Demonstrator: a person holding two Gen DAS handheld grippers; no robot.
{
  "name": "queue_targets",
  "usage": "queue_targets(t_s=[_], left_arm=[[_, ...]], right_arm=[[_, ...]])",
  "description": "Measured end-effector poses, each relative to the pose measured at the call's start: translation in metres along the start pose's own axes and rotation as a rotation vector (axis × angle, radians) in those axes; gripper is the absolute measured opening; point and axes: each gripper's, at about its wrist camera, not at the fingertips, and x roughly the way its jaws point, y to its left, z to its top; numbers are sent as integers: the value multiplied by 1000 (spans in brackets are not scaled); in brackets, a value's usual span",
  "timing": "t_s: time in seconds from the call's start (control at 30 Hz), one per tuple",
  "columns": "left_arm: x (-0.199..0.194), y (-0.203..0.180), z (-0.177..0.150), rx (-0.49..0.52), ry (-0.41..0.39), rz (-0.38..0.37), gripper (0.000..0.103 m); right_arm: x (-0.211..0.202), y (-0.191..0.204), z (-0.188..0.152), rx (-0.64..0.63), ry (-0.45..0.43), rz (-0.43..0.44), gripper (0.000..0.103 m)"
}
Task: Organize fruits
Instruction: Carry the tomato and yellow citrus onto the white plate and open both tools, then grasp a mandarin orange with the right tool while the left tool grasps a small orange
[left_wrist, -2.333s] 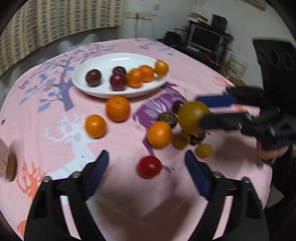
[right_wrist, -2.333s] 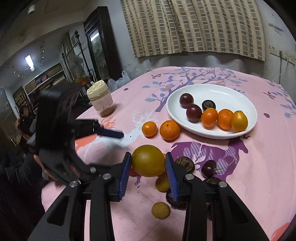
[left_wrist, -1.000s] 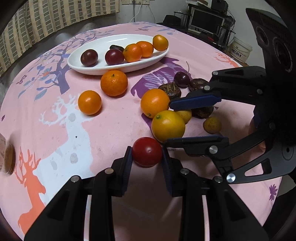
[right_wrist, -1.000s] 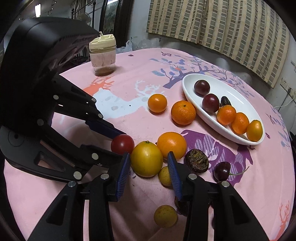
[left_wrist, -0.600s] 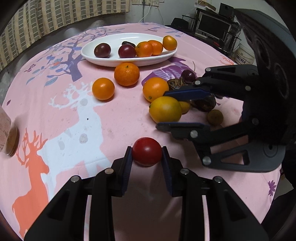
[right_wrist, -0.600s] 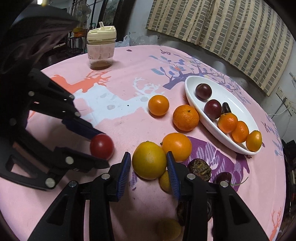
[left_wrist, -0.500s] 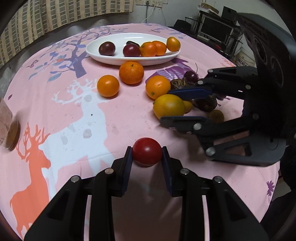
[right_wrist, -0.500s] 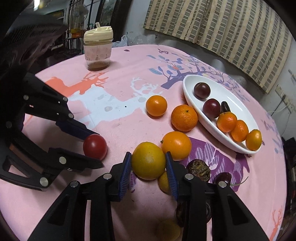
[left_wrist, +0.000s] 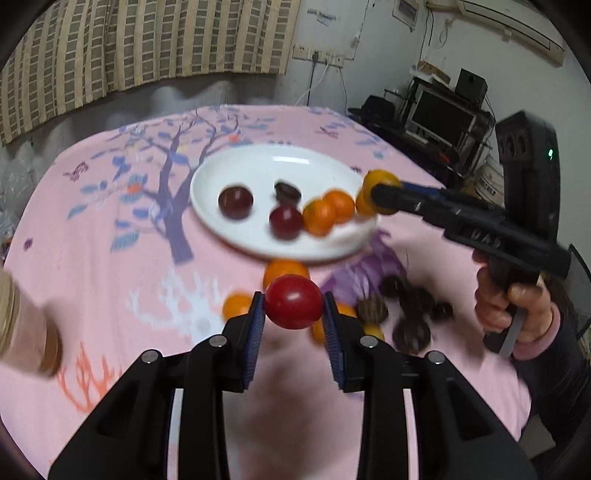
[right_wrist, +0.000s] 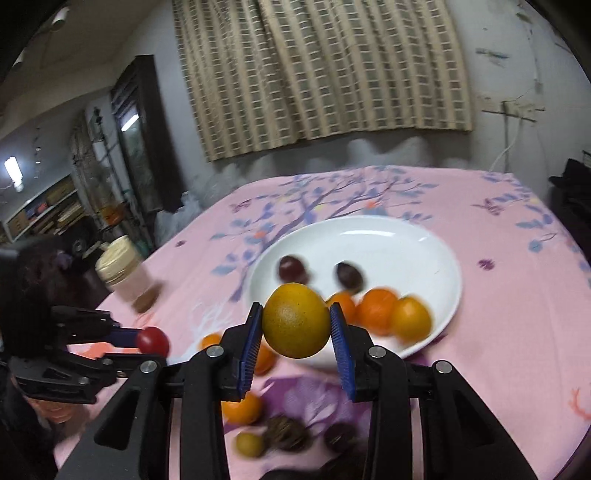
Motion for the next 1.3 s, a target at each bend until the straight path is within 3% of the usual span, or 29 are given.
queue_targets(t_s=[0.27,0.3,0.33,0.4,0.47,0.6,0.73,0.9,1.03,1.2,1.3], left_arm=[[77,8,69,-19,26,67,31],[86,10,75,-26,38,82,37],[91,13,80,-36,50,104,61],[89,16,84,-62,18,145,80],[76,20,83,-80,-18,159,81],[42,38,55,-154,-56,186,97],[17,61,11,-243,-53,230,98],[-5,89,-35,-361,-52,252,98],[-18,96,-39,-412,-75,240,98],[-29,90,-39,-399,-105,233,98],[-33,86,-40,-392,-110,223,98]], right_arm=[[36,-36,23,20,-12,-47,40],[35,-37,23,20,-7,-46,55],[33,-38,23,19,-7,-52,63],[23,-34,22,0,-16,-49,64],[10,-24,21,-11,-24,-16,68],[1,11,13,-50,51,60,69],[3,48,2,-88,163,159,69],[24,75,-21,-67,303,143,68],[46,78,-35,-36,364,63,58],[68,74,-41,20,374,-13,56],[80,68,-43,74,386,-25,45]])
